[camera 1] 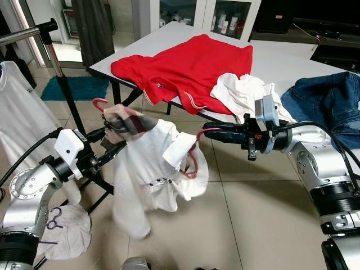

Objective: Hang hanger

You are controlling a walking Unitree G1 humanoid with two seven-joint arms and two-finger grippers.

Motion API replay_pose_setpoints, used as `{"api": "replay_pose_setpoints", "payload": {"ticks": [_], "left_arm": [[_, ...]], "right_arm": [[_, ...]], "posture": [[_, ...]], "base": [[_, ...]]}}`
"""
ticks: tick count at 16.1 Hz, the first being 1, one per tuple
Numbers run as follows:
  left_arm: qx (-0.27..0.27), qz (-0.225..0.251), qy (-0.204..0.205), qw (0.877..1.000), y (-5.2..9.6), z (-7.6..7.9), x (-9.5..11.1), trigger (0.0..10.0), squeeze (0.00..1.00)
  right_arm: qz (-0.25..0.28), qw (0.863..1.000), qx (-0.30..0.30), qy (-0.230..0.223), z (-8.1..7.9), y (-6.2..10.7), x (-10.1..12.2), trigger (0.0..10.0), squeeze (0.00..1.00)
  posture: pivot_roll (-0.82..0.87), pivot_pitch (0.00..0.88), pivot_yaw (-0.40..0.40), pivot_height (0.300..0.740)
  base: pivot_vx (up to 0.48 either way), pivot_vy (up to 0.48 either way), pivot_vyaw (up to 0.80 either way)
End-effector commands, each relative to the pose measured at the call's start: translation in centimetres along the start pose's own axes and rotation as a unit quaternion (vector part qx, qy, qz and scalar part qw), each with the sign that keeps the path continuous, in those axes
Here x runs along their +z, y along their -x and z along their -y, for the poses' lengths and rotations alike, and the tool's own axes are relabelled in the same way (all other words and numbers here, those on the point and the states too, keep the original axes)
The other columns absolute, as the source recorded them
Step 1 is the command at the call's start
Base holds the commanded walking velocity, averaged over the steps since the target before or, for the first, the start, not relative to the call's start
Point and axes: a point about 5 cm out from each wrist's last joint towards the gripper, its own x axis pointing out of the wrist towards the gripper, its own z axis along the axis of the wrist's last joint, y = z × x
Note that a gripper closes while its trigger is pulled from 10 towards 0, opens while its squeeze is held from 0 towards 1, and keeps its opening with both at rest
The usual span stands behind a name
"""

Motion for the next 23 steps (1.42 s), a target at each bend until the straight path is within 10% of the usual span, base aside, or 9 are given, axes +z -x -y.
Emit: {"api": "replay_pose_setpoints", "payload": {"ticks": [1, 16, 23], "left_arm": [[-0.037, 0.000, 0.008, 0.999, -0.2, 0.5, 0.3, 0.0, 0.00], [-0.018, 0.063, 0.007, 0.998, -0.1, -0.8, 2.0, 0.0, 0.00], [-0.020, 0.075, 0.011, 0.997, 0.5, -1.2, 3.1, 0.0, 0.00]], "right_arm": [[0.009, 1.000, 0.001, 0.015, 0.3, 0.2, 0.7, 0.0, 0.04], [0.006, 1.000, 0.009, 0.004, 0.1, 0.3, 0.3, 0.0, 0.04], [-0.172, 0.980, -0.102, 0.010, 1.9, 0.8, -3.6, 0.0, 0.05]], "posture": [[0.11, 0.006, -0.065, 0.740], [0.11, 0.000, -0.062, 0.740], [0.11, 0.000, -0.065, 0.740]], "base": [[0.000, 0.000, 0.00], [0.000, 0.000, 0.00], [0.000, 0.000, 0.00]]}}
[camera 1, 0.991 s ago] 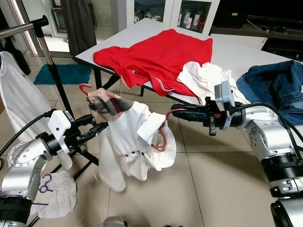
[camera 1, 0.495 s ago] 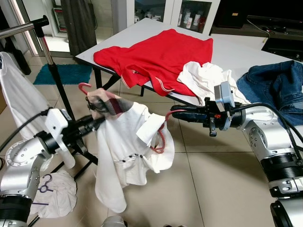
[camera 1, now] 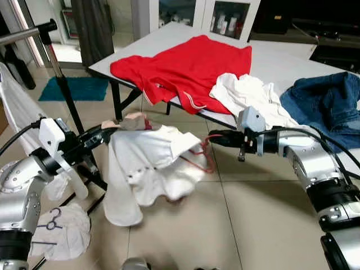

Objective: Hang hanger

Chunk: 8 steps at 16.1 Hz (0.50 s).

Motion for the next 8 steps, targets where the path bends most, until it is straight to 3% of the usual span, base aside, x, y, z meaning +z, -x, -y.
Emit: {"api": "replay_pose_setpoints", "payload": {"ticks": [1, 4, 5, 8], "left_arm": [[-0.007, 0.012, -0.011, 1.000, -0.2, 0.0, 0.7, 0.0, 0.00], [0.009, 0.012, -0.012, 1.000, -0.1, -0.7, 0.7, 0.0, 0.00], [0.029, 0.000, -0.007, 1.000, 0.5, -1.2, 0.2, 0.0, 0.00], [0.048, -0.005, -0.004, 0.999, 1.0, -1.5, -0.2, 0.0, 0.00]], "right_arm": [[-0.020, 1.000, -0.002, 0.014, 0.4, 0.4, 0.2, 0.0, 0.05], [-0.004, 0.997, 0.067, 0.046, -0.9, 0.7, 0.5, 0.0, 0.04], [0.016, 0.994, 0.093, 0.055, -1.2, 1.5, 1.1, 0.0, 0.04], [0.004, 0.985, 0.159, 0.069, -2.4, 3.1, 1.3, 0.0, 0.00]], "posture": [[0.11, 0.000, -0.065, 0.740], [0.11, 0.000, -0.067, 0.740], [0.10, 0.000, -0.065, 0.740], [0.10, 0.000, -0.068, 0.740]], "base": [[0.000, 0.000, 0.00], [0.000, 0.000, 0.00], [0.000, 0.000, 0.00], [0.000, 0.000, 0.00]]}}
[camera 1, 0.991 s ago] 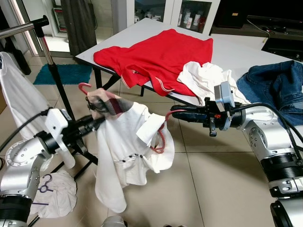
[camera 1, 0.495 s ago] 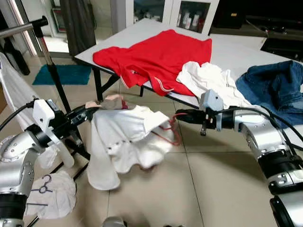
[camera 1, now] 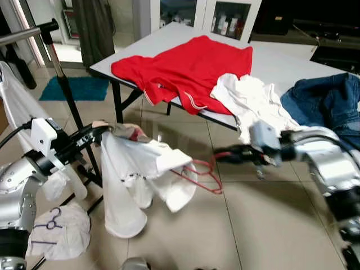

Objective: Hang hanger

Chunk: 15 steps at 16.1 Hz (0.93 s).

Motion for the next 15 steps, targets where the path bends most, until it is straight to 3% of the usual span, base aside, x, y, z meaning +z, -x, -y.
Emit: {"api": "replay_pose_setpoints", "payload": {"ticks": [1, 3, 5, 7, 9, 12, 15], "left_arm": [[0.011, -0.007, -0.009, 1.000, 0.3, -0.4, 0.0, 0.0, 0.00], [0.017, -0.037, -0.005, 0.999, 1.0, -0.3, -1.4, 0.0, 0.00], [0.024, -0.041, -0.007, 0.999, 1.1, -0.1, -1.8, 0.0, 0.00], [0.023, -0.018, -0.014, 0.999, 0.6, -0.1, -1.1, 0.0, 0.00], [0.016, 0.019, -0.013, 1.000, -0.5, -0.1, 0.2, 0.0, 0.00], [-0.007, 0.040, -0.018, 0.999, -1.5, 0.8, 1.1, 0.0, 0.00], [-0.011, 0.031, -0.035, 0.999, -1.8, 0.8, 1.2, 0.0, 0.00]], "right_arm": [[0.002, 1.000, 0.023, 0.007, -0.4, 0.6, 0.6, 0.0, 0.00], [0.034, 0.999, 0.030, 0.004, -0.3, 1.0, 1.6, 0.0, 0.00], [0.027, 0.997, 0.067, 0.016, -1.0, 1.4, 2.3, 0.0, 0.00], [-0.056, 0.993, 0.095, 0.031, -2.0, 1.1, 0.6, 0.0, 0.00], [-0.122, 0.991, 0.041, 0.022, -1.1, -0.3, -1.5, 0.0, 0.00], [-0.160, 0.986, -0.029, 0.021, 0.5, -2.4, -1.9, 0.0, 0.00], [-0.173, 0.983, 0.034, 0.056, -0.7, -3.4, -2.1, 0.0, 0.00]], "posture": [[0.10, 0.000, -0.069, 0.740], [0.09, 0.003, -0.070, 0.740], [0.10, 0.005, -0.071, 0.740], [0.09, 0.005, -0.079, 0.740], [0.10, 0.004, -0.088, 0.740], [0.09, 0.014, -0.088, 0.740], [0.09, 0.027, -0.085, 0.740]], "base": [[0.000, 0.000, 0.00], [0.000, 0.000, 0.00], [0.000, 0.000, 0.00], [0.000, 0.000, 0.00], [0.000, 0.000, 0.00], [0.000, 0.000, 0.00], [0.000, 0.000, 0.00]]}}
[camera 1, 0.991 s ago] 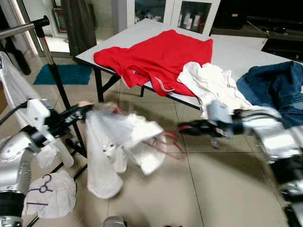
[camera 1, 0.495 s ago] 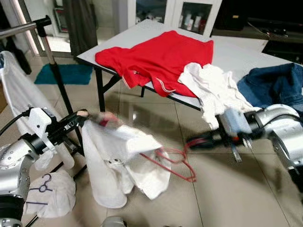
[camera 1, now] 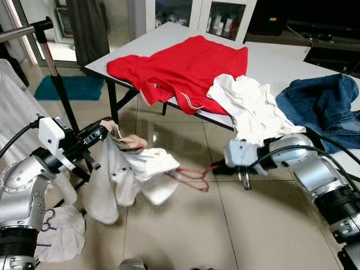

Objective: Hang hanger

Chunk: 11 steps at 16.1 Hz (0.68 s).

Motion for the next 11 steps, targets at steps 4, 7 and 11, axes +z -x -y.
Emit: {"api": "replay_pose_setpoints", "payload": {"ticks": [4, 7, 11], "left_arm": [[-0.010, -0.036, -0.076, 0.996, -0.6, -0.5, 0.4, 0.0, 0.00], [0.038, -0.018, -0.121, 0.992, -1.0, -1.8, 1.5, 0.0, 0.00], [0.070, 0.041, -0.099, 0.992, -1.8, -2.3, 3.0, 0.0, 0.00]], "right_arm": [[0.058, 0.995, 0.081, 0.017, -1.1, 0.3, 2.0, 0.0, 0.00], [0.028, 0.990, 0.138, 0.021, -2.8, 0.3, 0.8, 0.0, 0.00], [-0.019, 0.989, 0.146, -0.001, -4.2, -1.9, -1.1, 0.0, 0.00]], "posture": [[0.10, 0.046, -0.083, 0.740], [0.10, 0.049, -0.095, 0.740], [0.10, 0.045, -0.099, 0.740]], "base": [[0.000, 0.000, 0.00], [0.000, 0.000, 0.00], [0.000, 0.000, 0.00]]}}
